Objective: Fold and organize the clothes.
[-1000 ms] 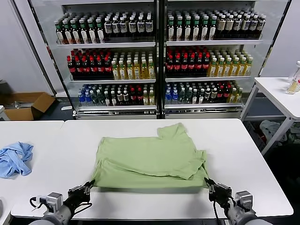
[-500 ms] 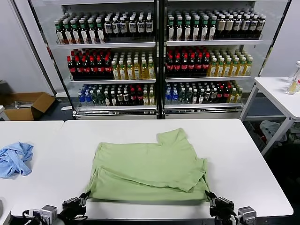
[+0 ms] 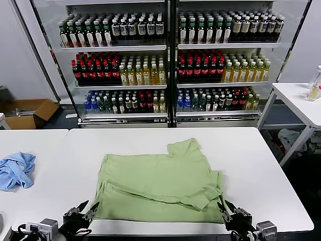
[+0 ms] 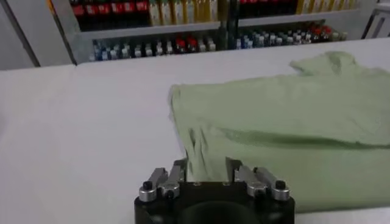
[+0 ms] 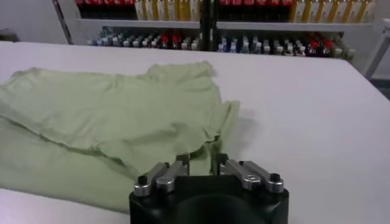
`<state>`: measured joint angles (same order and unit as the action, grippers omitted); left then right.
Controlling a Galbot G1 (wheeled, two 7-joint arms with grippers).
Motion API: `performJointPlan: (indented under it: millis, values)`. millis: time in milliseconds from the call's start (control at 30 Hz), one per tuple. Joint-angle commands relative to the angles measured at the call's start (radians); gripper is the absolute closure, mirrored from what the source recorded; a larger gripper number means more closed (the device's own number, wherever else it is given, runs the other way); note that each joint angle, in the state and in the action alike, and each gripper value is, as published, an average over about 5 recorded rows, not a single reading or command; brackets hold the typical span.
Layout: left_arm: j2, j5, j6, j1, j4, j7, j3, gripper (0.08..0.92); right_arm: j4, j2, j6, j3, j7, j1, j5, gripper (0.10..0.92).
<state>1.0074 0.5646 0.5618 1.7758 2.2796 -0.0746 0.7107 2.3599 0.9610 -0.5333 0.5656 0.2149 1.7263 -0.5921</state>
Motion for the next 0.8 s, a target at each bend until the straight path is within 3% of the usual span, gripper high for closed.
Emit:
performJointPlan:
  millis: [33,367,800]
  values:
    - [-0.022,0.042,0.014,-0.211,-0.022,0.032,-0.038,0.444,-0.057,-0.004,-0.036,-0.035,0.015,-0.258,-0.037,0.484]
    - [-0.072,0.118,0.015,-0.535,-0.335,0.097,-0.12,0.194,-0.372,0.038,-0.047,-0.28,0.033,-0.751,-0.089,0.221]
    - [-0.083,0.054,0.01,-0.786,-0.638,0.137,-0.3,0.177,-0.779,0.132,-0.046,-0.455,0.029,-1.099,-0.097,0.203]
